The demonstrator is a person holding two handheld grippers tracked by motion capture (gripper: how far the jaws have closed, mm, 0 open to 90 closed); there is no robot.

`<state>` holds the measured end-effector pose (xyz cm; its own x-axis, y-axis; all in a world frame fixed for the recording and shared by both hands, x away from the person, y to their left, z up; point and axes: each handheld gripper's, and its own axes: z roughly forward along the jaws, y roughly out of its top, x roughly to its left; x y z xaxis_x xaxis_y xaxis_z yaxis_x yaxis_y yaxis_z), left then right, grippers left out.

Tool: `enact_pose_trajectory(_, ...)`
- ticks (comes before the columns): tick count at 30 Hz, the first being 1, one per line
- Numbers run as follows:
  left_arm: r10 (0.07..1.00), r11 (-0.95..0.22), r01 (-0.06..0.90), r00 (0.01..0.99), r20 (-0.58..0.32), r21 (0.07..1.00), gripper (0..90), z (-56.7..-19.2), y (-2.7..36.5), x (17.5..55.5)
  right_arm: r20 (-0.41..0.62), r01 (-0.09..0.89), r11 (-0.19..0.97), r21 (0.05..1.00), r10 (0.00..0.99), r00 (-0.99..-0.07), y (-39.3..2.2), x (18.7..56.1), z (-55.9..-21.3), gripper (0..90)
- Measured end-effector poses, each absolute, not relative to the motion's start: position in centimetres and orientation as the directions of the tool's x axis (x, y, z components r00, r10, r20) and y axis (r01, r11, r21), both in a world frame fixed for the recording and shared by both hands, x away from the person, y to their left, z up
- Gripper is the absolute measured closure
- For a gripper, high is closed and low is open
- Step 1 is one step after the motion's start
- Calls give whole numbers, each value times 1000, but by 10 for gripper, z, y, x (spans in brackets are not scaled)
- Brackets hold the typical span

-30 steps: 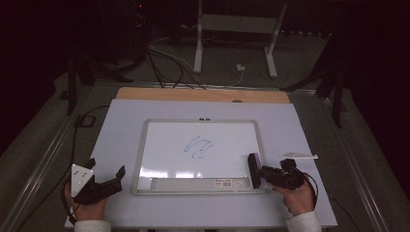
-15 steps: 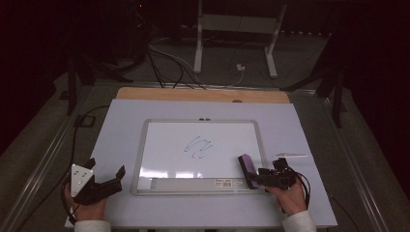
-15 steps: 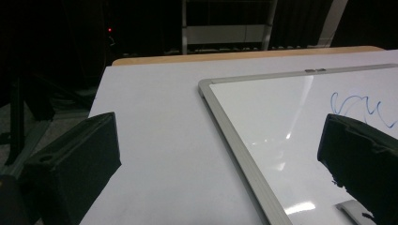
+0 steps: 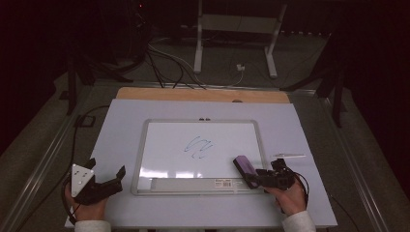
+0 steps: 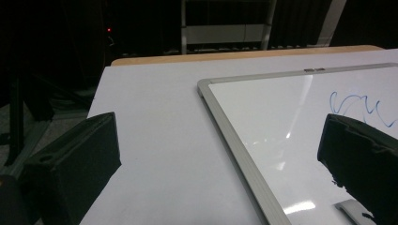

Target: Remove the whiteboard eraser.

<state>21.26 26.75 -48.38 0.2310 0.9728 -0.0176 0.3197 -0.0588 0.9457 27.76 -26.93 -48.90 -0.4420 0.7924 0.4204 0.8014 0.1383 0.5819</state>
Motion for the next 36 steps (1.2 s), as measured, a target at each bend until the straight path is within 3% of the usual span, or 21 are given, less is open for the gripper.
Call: enact_pose_trajectory(36,972,-63,322,233,-15,945,4,-485,266,213,365,709,108,697,798,-480,-257,304,-459,400)
